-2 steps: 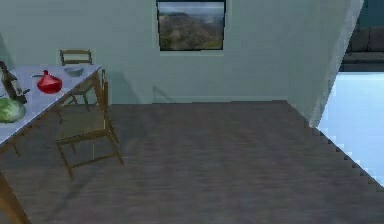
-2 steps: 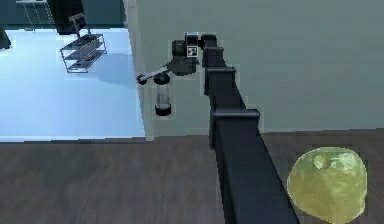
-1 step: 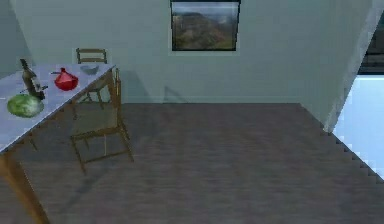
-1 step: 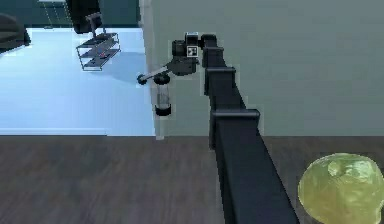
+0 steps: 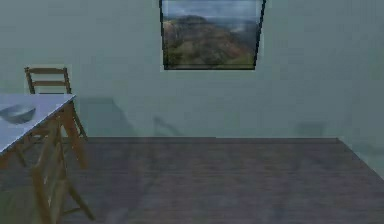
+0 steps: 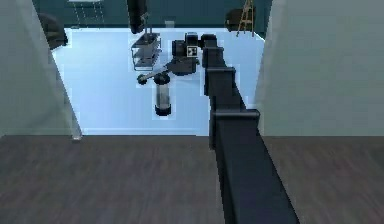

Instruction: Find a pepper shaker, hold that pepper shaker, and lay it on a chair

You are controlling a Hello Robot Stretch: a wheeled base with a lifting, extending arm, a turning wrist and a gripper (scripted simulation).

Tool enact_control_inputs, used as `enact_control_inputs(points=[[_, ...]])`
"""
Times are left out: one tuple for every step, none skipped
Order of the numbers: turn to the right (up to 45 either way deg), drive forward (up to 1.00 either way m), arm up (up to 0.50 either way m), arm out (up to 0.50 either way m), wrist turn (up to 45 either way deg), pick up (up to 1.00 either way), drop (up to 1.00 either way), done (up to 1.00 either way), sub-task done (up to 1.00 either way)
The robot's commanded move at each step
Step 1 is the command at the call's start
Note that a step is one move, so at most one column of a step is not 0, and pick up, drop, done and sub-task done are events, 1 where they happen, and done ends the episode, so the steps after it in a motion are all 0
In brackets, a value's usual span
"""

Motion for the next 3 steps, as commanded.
enact_control_inputs(points=[[0.0,0.55,0.00,0.00,0.0,0.00,0.00,0.00,0.00],[-21.0,0.00,0.00,0.00,0.0,0.00,0.00,0.00,0.00],[-3.0,0.00,0.00,0.00,0.0,0.00,0.00,0.00,0.00]])
